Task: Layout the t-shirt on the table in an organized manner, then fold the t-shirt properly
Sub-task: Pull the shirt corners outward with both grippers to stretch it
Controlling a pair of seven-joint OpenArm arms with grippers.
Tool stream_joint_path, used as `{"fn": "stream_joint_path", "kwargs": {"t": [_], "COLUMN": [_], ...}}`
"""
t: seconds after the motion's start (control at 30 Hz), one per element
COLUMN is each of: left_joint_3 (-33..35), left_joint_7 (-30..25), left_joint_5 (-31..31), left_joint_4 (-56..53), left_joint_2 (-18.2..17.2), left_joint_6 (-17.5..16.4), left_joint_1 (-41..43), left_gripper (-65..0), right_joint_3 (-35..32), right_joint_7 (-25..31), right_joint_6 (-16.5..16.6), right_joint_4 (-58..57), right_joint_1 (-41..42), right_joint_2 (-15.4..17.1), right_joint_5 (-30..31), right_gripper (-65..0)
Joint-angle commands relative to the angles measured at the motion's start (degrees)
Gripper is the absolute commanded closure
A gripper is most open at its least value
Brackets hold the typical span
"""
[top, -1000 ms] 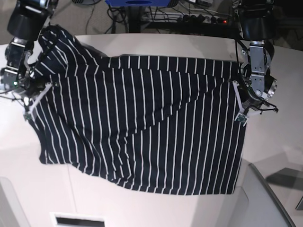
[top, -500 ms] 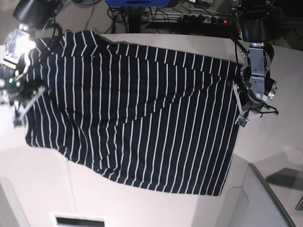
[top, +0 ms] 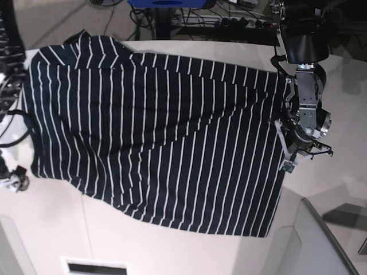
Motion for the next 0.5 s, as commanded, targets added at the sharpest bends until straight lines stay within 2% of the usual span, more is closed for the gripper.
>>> {"fn": "stream_joint_path", "kwargs": {"t": [0.0, 0.07, 0.3, 0.47], "left_joint_3": [0.0, 0.0, 0.0, -5.4], "left_joint_7": [-0.7, -0.7, -0.7, -0.7], "left_joint_5": [0.2, 0.4, 0.3, 0.1], "left_joint_4": [1.0, 1.0, 1.0, 1.0], "left_joint_2": [-0.6, -1.2, -1.7, -1.7], "left_joint_6": [0.4, 0.4, 0.4, 0.4], "left_joint_1": [-0.5, 0.0, 0.5, 0.5], "left_gripper": [0.0, 0.0, 0.0, 0.0], "right_joint_3": [0.0, 0.0, 0.0, 0.0], "right_joint_7": [2.5, 5.4, 10.9, 12.7], "right_joint_6": [0.8, 0.6, 0.2, -0.5], "right_joint_4": [-2.2, -7.5, -15.5, -17.7], "right_joint_1": [2.4, 3.9, 4.9, 4.6], "right_joint_2": [1.3, 2.2, 1.5, 0.6], "right_joint_5": [1.5, 1.6, 1.4, 1.2], "right_gripper": [-48.5, -49.7, -49.5, -49.5]}}
